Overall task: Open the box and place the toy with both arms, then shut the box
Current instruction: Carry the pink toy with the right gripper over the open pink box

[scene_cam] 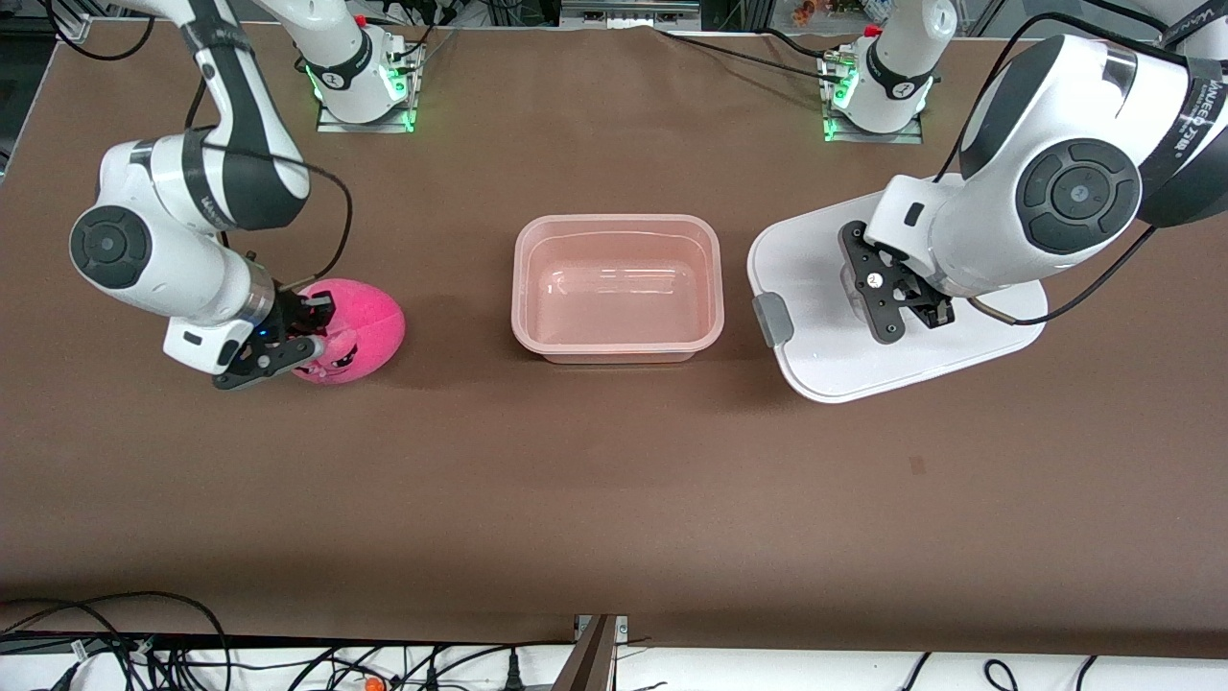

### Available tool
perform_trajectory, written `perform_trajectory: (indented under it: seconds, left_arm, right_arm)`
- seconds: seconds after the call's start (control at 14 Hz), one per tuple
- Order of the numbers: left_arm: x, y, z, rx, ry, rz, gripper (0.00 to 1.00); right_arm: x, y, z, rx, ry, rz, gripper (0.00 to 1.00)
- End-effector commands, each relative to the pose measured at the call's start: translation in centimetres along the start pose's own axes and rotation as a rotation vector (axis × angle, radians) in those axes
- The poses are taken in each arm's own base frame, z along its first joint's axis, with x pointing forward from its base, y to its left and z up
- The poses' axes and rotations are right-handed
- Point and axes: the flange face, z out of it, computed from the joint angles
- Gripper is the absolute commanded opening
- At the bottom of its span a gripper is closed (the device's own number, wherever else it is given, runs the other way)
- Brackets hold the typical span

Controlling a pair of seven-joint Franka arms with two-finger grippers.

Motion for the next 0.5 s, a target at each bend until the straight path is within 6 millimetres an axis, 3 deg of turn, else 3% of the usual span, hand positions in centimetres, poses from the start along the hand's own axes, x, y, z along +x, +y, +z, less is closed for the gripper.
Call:
perform_trajectory:
  seconds: [0.0, 0.29, 0.43]
  left_arm:
    - [-0.3, 0.1, -0.7, 0.0, -0.008, 0.021, 0.0]
    - [-0.4, 0.1, -0.7, -0.003, -0.006, 0.022, 0.0]
    - [-0.4, 0.0, -0.6, -0.006, -0.005, 0.023, 0.0]
  right_arm:
    - [1.7, -6.5, -3.0, 0.009, -0.011, -0.221, 0.0]
    - [2.7, -19.9, -6.7, -0.037, 0.008, -0.503, 0.0]
    - [2.7, -25.7, -7.4, -0.061, 0.027, -0.641, 0.0]
